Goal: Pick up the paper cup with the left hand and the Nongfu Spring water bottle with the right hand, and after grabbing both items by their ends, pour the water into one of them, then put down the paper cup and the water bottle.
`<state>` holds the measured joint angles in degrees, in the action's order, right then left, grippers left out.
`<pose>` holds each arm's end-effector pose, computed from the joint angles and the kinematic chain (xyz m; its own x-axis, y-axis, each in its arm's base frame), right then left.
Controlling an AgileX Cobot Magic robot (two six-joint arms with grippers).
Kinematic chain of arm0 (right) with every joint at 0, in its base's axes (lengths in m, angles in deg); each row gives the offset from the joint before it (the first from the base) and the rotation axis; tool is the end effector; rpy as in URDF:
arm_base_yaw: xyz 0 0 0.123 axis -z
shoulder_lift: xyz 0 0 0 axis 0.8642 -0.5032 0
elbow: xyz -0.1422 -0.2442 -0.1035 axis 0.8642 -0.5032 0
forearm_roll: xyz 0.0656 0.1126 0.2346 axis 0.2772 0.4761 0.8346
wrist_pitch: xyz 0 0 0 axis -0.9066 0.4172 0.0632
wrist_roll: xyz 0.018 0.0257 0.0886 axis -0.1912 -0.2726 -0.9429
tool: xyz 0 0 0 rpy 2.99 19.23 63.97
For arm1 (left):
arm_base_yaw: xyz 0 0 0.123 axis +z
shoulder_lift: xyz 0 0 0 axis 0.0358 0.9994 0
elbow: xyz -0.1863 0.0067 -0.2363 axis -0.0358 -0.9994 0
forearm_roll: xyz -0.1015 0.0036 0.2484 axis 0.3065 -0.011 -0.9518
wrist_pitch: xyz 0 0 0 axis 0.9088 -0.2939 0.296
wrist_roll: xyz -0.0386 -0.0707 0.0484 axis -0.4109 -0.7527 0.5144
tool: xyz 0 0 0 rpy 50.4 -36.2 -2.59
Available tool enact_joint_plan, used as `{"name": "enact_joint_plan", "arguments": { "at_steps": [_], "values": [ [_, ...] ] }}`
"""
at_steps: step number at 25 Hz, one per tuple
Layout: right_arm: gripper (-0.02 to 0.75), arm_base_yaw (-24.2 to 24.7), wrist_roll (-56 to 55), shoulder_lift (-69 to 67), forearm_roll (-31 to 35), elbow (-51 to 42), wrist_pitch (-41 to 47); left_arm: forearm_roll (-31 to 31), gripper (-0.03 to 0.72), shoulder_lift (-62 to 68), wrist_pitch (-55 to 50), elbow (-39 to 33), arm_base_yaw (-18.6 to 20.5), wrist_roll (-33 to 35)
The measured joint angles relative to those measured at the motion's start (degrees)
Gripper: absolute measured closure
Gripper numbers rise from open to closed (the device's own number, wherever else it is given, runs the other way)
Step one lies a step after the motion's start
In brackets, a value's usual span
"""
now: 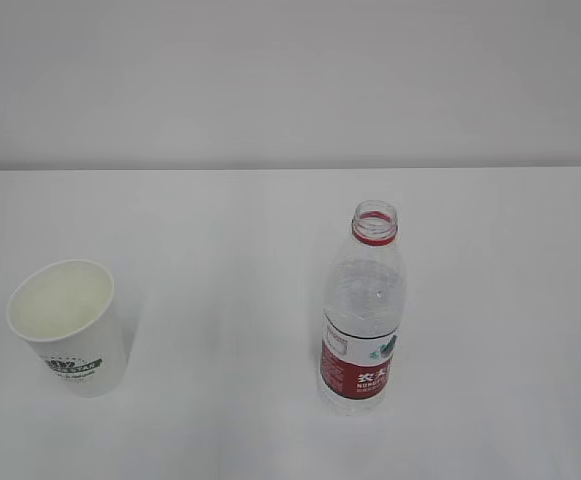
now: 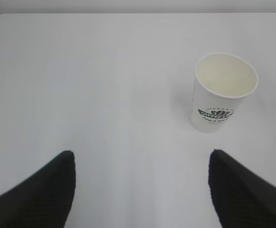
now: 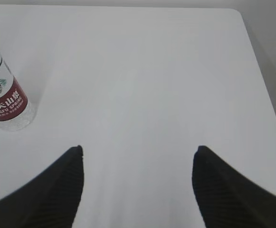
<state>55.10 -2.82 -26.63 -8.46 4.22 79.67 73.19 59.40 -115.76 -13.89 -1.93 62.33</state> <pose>-0.0087 -0.0035 0.2754 -0.5184 -0.0494 -0.8537 -0.0599 0.9980 -0.0214 -0.0069 0.0029 0.2869 -0.4791 -0.0292 -0.8773 0.0169 0.9990 -0.0424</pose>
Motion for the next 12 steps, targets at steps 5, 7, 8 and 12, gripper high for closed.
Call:
{"name": "enact_joint_plan", "arguments": {
  "at_steps": [5, 7, 8, 12],
  "values": [
    [0.202, 0.0, 0.0, 0.0, 0.0, 0.0, 0.0, 0.0, 0.052, 0.0, 0.0, 0.0, 0.0, 0.0],
    [0.202, 0.0, 0.0, 0.0, 0.0, 0.0, 0.0, 0.0, 0.053, 0.0, 0.0, 0.0, 0.0, 0.0],
    [0.202, 0.0, 0.0, 0.0, 0.0, 0.0, 0.0, 0.0, 0.055, 0.0, 0.0, 0.0, 0.0, 0.0],
    [0.202, 0.0, 0.0, 0.0, 0.0, 0.0, 0.0, 0.0, 0.073, 0.0, 0.0, 0.0, 0.0, 0.0]
  ]
}}
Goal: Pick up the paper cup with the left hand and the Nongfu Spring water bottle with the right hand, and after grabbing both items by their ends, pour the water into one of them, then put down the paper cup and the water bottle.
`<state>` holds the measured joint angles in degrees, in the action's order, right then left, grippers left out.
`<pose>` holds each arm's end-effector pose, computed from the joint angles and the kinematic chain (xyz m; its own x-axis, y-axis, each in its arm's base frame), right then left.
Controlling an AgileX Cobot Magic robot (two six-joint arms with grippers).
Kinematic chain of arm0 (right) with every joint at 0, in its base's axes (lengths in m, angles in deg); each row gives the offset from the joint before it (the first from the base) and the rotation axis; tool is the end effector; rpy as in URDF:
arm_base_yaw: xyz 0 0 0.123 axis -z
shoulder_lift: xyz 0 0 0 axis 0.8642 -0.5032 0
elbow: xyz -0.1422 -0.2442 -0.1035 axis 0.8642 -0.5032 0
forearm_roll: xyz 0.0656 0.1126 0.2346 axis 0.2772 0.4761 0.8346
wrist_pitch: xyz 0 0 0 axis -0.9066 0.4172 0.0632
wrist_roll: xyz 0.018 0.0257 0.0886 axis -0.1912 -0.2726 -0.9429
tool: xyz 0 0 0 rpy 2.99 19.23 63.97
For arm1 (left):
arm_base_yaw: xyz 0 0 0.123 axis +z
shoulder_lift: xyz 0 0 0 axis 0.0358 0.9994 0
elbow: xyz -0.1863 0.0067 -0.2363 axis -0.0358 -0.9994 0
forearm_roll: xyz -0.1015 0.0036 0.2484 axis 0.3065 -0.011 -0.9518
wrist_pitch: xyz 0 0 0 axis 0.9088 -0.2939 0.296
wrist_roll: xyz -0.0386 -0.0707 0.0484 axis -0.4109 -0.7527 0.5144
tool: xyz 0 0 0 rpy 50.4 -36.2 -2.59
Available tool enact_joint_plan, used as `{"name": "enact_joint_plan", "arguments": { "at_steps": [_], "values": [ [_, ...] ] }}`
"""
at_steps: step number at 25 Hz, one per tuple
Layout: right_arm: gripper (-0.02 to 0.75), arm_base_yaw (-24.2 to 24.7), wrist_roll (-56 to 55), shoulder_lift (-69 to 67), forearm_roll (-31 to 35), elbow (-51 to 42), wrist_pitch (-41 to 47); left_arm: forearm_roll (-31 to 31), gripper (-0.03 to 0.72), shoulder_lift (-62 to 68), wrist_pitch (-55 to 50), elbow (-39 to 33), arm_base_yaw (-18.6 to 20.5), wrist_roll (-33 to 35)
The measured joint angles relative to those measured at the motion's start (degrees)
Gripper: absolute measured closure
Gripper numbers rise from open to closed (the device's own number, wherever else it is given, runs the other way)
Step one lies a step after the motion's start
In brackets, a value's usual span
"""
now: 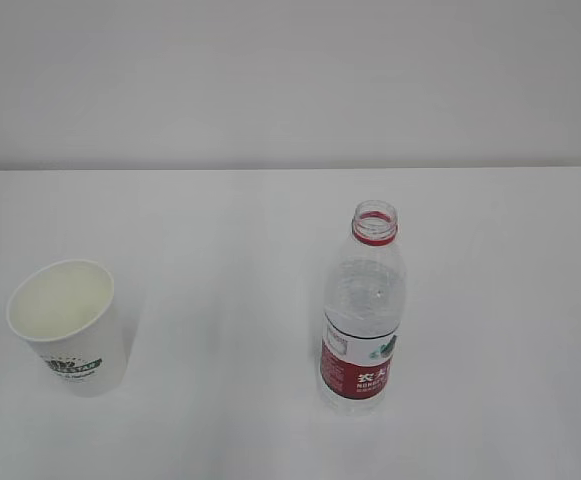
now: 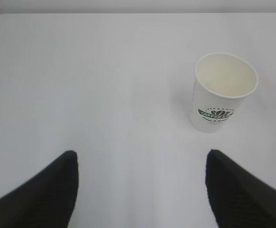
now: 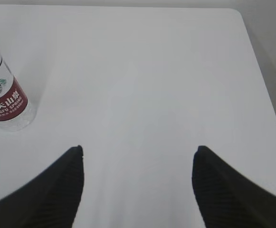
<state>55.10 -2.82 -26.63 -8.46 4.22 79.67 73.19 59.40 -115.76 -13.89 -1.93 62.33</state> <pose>-0.0087 -0.0035 0.2754 -0.5184 -0.0494 -0.8537 -0.0599 0.9980 -0.0214 -0.0069 0.0029 0.2869 -0.4791 -0.0292 -0.8773 0.0169 0.9990 -0.0424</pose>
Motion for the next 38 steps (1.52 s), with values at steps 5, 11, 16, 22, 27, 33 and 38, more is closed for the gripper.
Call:
{"name": "enact_joint_plan", "arguments": {
  "at_steps": [5, 11, 16, 22, 27, 33, 38],
  "values": [
    [0.202, 0.0, 0.0, 0.0, 0.0, 0.0, 0.0, 0.0, 0.098, 0.0, 0.0, 0.0, 0.0, 0.0],
    [0.202, 0.0, -0.1, 0.0, 0.0, 0.0, 0.0, 0.0, 0.101, 0.0, 0.0, 0.0, 0.0, 0.0],
    [0.202, 0.0, -0.1, 0.0, 0.0, 0.0, 0.0, 0.0, 0.113, 0.0, 0.0, 0.0, 0.0, 0.0],
    [0.203, 0.0, -0.1, 0.0, 0.0, 0.0, 0.0, 0.0, 0.118, 0.0, 0.0, 0.0, 0.0, 0.0],
    [0.202, 0.0, -0.1, 0.0, 0.0, 0.0, 0.0, 0.0, 0.119, 0.0, 0.0, 0.0, 0.0, 0.0],
    [0.202, 0.0, -0.1, 0.0, 0.0, 0.5, -0.6, 0.0, 0.12, 0.0, 0.0, 0.0, 0.0, 0.0],
    [0.202, 0.0, -0.1, 0.0, 0.0, 2.7, -5.4, 0.0, 0.121, 0.0, 4.0, 1.5, 0.0, 0.0]
  ]
}}
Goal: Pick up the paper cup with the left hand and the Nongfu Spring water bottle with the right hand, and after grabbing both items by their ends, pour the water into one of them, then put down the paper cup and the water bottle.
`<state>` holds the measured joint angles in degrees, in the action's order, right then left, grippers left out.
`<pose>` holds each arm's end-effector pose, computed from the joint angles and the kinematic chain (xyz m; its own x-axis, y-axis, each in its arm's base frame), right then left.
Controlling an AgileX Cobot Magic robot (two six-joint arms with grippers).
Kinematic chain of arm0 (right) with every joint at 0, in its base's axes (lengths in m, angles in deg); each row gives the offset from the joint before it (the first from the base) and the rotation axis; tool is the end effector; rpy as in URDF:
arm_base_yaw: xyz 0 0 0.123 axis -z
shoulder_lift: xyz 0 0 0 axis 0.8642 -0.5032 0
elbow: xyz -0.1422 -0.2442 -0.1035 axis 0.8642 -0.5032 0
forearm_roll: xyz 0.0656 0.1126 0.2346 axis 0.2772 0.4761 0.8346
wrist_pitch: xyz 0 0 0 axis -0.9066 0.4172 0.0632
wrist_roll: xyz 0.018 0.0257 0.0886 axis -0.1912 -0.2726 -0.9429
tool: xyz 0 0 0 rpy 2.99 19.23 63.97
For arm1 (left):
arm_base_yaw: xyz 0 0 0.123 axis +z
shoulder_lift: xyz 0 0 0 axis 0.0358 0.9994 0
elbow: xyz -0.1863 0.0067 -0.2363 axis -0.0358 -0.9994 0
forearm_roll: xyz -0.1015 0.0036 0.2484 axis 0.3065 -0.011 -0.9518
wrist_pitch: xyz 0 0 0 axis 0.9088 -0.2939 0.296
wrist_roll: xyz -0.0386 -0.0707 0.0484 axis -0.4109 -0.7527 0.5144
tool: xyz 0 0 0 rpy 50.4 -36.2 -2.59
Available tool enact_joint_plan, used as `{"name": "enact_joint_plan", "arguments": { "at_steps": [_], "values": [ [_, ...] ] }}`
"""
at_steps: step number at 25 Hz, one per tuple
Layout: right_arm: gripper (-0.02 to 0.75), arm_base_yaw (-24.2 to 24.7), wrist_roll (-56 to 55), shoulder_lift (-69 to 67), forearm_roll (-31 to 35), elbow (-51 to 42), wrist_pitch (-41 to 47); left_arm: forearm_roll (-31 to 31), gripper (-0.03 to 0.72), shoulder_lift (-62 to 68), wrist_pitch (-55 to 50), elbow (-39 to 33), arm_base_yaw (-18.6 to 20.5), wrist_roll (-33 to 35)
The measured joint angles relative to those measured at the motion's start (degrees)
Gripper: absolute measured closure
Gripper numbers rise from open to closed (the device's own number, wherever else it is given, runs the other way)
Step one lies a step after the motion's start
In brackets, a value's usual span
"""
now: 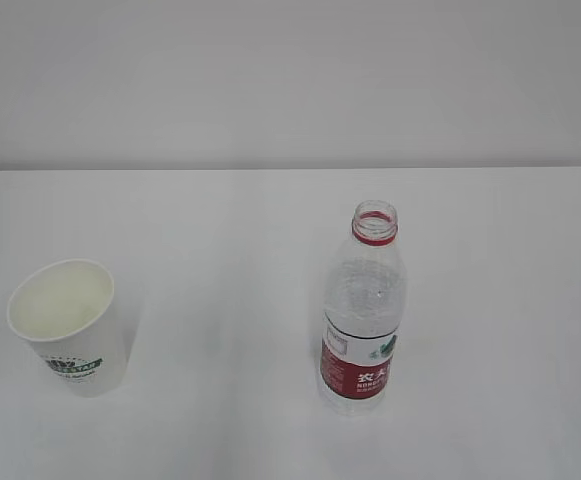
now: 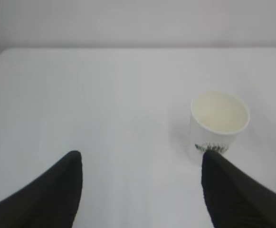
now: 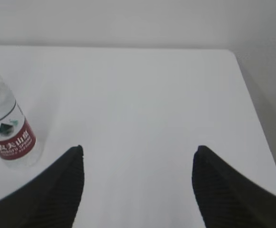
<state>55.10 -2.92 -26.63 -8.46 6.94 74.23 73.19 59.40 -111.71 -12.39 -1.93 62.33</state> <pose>-0.0107 -0.0036 0.2970 -0.3923 -0.0400 -0.9190 -0.0588 0.9981 -0.0184 -0.0075 0.0028 0.3005 -0.3922 -0.0334 -0.9193 0.0228 0.9987 -0.0461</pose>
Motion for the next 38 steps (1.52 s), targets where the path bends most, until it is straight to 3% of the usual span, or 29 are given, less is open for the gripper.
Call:
{"name": "enact_joint_plan", "arguments": {
  "at_steps": [11, 38],
  "values": [
    [0.203, 0.0, 0.0, 0.0, 0.0, 0.3, -8.1, 0.0, 0.127, 0.0, 14.1, 0.5, 0.0, 0.0],
    [0.204, 0.0, 1.1, 0.0, -0.1, 0.3, -20.6, 0.3, 0.13, 0.0, 22.2, 0.5, 0.0, 0.0]
  ]
}}
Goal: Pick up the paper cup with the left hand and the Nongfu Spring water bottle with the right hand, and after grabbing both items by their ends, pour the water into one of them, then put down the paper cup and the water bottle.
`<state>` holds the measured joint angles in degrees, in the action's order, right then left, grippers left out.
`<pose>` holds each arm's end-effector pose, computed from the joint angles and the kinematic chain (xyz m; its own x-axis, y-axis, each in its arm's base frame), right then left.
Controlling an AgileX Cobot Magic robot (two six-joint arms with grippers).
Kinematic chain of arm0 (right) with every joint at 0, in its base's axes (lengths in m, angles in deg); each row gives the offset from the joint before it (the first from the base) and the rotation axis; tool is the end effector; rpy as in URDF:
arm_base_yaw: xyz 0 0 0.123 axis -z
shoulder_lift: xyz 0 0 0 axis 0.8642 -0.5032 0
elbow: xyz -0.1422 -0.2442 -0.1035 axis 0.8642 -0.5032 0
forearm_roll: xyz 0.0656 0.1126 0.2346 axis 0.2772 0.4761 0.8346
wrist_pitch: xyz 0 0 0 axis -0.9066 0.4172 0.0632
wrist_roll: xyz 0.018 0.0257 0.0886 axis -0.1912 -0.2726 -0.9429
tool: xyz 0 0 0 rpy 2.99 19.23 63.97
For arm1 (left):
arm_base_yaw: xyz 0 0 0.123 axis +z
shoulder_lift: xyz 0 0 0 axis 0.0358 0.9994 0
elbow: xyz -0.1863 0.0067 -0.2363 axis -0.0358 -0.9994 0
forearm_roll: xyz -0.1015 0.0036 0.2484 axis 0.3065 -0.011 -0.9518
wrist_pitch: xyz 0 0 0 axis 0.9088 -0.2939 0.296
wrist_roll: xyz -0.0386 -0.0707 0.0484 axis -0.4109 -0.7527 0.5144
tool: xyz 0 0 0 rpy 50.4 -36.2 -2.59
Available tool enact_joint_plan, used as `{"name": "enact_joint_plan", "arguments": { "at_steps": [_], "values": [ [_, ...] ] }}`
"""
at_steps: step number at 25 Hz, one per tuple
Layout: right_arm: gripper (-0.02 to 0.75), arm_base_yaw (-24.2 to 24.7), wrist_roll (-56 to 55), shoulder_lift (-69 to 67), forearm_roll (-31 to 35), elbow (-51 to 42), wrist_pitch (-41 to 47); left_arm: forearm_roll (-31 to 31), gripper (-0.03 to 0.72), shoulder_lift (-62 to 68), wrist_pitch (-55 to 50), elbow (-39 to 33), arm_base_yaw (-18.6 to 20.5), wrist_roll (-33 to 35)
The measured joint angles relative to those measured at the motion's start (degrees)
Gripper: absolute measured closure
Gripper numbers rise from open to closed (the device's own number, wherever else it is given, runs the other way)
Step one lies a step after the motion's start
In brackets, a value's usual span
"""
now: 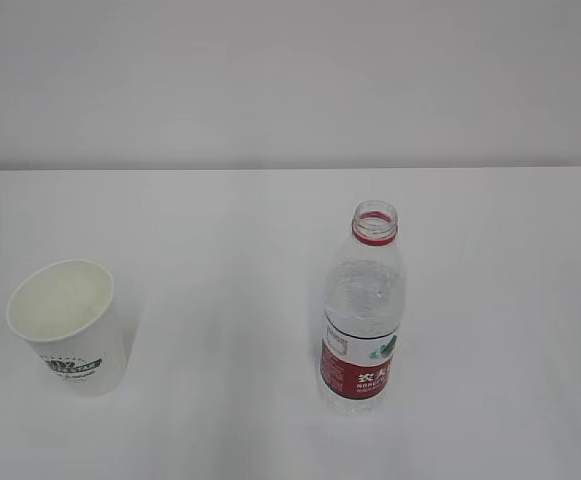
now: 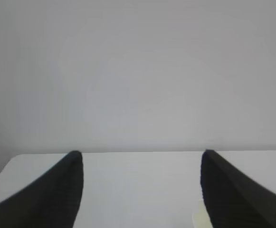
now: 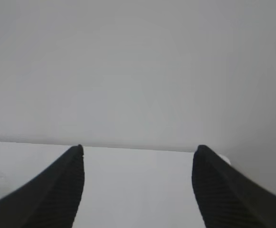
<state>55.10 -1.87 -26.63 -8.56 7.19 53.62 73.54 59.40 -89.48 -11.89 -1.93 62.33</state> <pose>-0.0040 -0.0024 0.3311 -0.0385 -0.0397 -0.9985 -0.0613 0.9974 -0.0373 -0.0015 0.0014 0.3385 -0.0083 -0.0567 -0.9984 0.0554 0.9968 -0.0571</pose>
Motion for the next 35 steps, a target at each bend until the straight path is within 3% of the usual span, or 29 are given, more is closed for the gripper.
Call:
{"name": "enact_joint_plan", "arguments": {
  "at_steps": [11, 35],
  "values": [
    [0.203, 0.0, 5.5, -5.0, 0.0, 0.0, -2.4, -5.3, 0.13, 7.2, 1.9, 0.0, 0.0, 0.0],
    [0.212, 0.0, 5.5, -27.5, -0.1, -0.1, -30.6, -8.8, 0.132, 30.3, 32.6, 0.0, 0.0, 0.0]
  ]
}}
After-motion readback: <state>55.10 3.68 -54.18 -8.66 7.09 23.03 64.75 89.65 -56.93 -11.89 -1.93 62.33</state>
